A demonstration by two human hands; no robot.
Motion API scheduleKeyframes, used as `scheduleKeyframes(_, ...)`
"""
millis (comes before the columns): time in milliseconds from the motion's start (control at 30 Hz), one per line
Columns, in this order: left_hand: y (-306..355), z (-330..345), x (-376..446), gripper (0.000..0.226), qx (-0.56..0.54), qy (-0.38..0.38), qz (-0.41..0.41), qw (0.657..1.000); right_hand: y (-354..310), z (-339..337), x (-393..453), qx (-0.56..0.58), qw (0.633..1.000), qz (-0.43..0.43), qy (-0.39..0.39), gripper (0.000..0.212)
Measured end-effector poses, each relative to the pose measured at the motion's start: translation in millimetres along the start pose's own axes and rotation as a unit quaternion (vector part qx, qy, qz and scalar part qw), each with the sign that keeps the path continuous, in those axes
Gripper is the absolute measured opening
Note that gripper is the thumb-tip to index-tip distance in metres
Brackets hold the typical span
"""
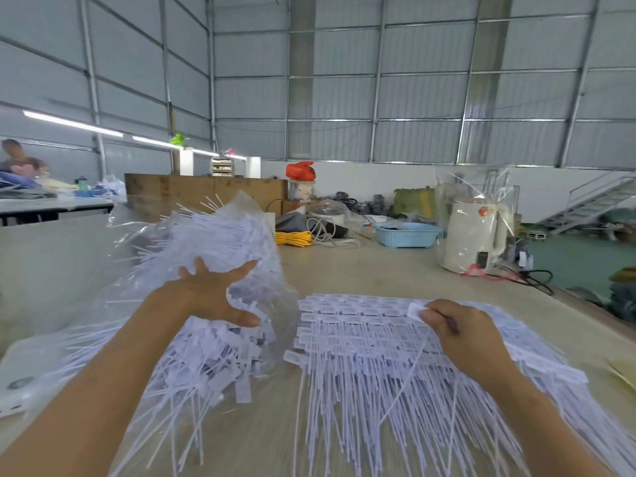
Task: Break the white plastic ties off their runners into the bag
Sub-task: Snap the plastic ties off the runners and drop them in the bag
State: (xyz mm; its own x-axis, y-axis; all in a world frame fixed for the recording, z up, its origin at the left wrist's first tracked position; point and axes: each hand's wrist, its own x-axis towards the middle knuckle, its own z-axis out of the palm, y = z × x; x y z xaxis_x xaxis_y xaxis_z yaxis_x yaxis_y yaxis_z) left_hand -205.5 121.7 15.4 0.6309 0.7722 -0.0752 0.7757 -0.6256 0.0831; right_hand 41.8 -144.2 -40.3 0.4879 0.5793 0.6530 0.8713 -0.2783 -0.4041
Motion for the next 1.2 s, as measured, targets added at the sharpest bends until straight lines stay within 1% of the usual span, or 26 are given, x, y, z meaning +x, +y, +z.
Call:
scheduleKeyframes(67, 22, -9, -9, 0.128, 0.011, -0.002, 0.016, 1.000, -1, 0, 0, 0.006, 1.000, -0.004, 0.002, 0.021)
scheduleKeyframes(133, 52, -14, -20, 0.131, 0.011, 0.032, 0.054, 0.998, -3, 0, 0, 0.025, 1.000, -0.005, 0.000, 0.021)
scheduleKeyframes(167, 70, -13, -25, 0.130, -0.018, 0.055, 0.095, 0.994, -4, 0, 0, 0.035, 0.999, -0.004, -0.002, 0.020)
scheduleKeyframes(200, 90, -9, -29, 0.127, -0.074, 0.072, 0.151, 0.983, -5, 1, 0, 0.045, 0.999, -0.003, -0.003, 0.019)
scheduleKeyframes(233, 111, -3, -32, 0.123, -0.158, 0.073, 0.211, 0.962, -6, 1, 0, 0.055, 0.998, -0.001, -0.003, 0.019)
scheduleKeyframes(267, 132, 4, -35, 0.118, -0.254, 0.054, 0.257, 0.931, -7, 1, 0, 0.065, 0.998, -0.001, -0.001, 0.020)
scheduleKeyframes(300, 151, 14, -35, 0.113, -0.340, 0.024, 0.278, 0.898, -7, 1, -1, 0.075, 0.997, -0.003, 0.002, 0.020)
scheduleKeyframes(333, 169, 26, -34, 0.107, -0.401, -0.004, 0.282, 0.872, -8, 2, -1, 0.085, 0.996, -0.006, 0.004, 0.019)
scheduleKeyframes(367, 183, 39, -32, 0.096, -0.437, -0.025, 0.278, 0.855, -8, 2, -1, 0.092, 0.996, -0.007, 0.005, 0.016)
scheduleKeyframes(400, 195, 53, -29, 0.078, -0.473, -0.037, 0.273, 0.837, -8, 2, -1, 0.099, 0.995, -0.006, 0.005, 0.013)
scheduleKeyframes(433, 205, 66, -25, 0.057, -0.522, -0.044, 0.263, 0.810, -8, 3, -2, 0.107, 0.994, 0.001, 0.004, 0.012)
scheduleKeyframes(467, 213, 76, -24, 0.042, -0.581, -0.054, 0.246, 0.774, -8, 4, -3, 0.114, 0.993, 0.009, 0.000, 0.012)
scheduleKeyframes(500, 217, 84, -24, 0.033, -0.632, -0.059, 0.226, 0.739, -8, 5, -3, 0.119, 0.993, 0.014, -0.009, 0.012)
scheduleKeyframes(533, 220, 88, -24, 0.030, -0.664, -0.054, 0.212, 0.715, -7, 6, -3, 0.119, 0.993, 0.015, -0.021, 0.013)
scheduleKeyframes(600, 220, 92, -23, 0.028, -0.698, -0.037, 0.192, 0.689, -6, 8, -3, 0.111, 0.993, 0.012, -0.044, 0.018)
scheduleKeyframes(667, 218, 93, -23, 0.029, -0.718, -0.016, 0.178, 0.673, -4, 9, -2, 0.097, 0.994, 0.009, -0.051, 0.022)
scheduleKeyframes(800, 216, 93, -26, 0.024, -0.735, 0.045, 0.147, 0.661, 0, 9, -2, 0.086, 0.996, 0.010, -0.036, 0.026)
scheduleKeyframes(833, 216, 94, -26, 0.019, -0.740, 0.052, 0.146, 0.654, 1, 9, -2, 0.079, 0.996, 0.019, -0.043, 0.024)
scheduleKeyframes(900, 216, 94, -28, 0.015, -0.753, 0.045, 0.153, 0.638, 3, 11, -2, 0.055, 0.995, 0.028, -0.085, 0.015)
scheduleKeyframes(967, 217, 95, -29, 0.015, -0.771, 0.040, 0.149, 0.618, 4, 12, -3, 0.030, 0.992, 0.023, -0.124, 0.017)
scheduleKeyframes(1067, 216, 91, -27, 0.021, -0.804, 0.054, 0.138, 0.576, 4, 9, -3, 0.023, 0.991, 0.020, -0.132, 0.018)
scheduleKeyframes(1100, 214, 90, -26, 0.024, -0.806, 0.055, 0.138, 0.572, 4, 7, -3, 0.044, 0.990, 0.020, -0.129, 0.015)
scheduleKeyframes(1133, 213, 90, -25, 0.026, -0.803, 0.051, 0.144, 0.576, 3, 6, -3, 0.063, 0.990, 0.021, -0.125, 0.013)
scheduleKeyframes(1167, 212, 90, -24, 0.028, -0.794, 0.045, 0.155, 0.586, 3, 5, -3, 0.068, 0.991, 0.018, -0.118, 0.011)
scheduleKeyframes(1200, 211, 91, -24, 0.029, -0.777, 0.043, 0.171, 0.604, 2, 5, -3, 0.061, 0.992, 0.016, -0.112, 0.011)
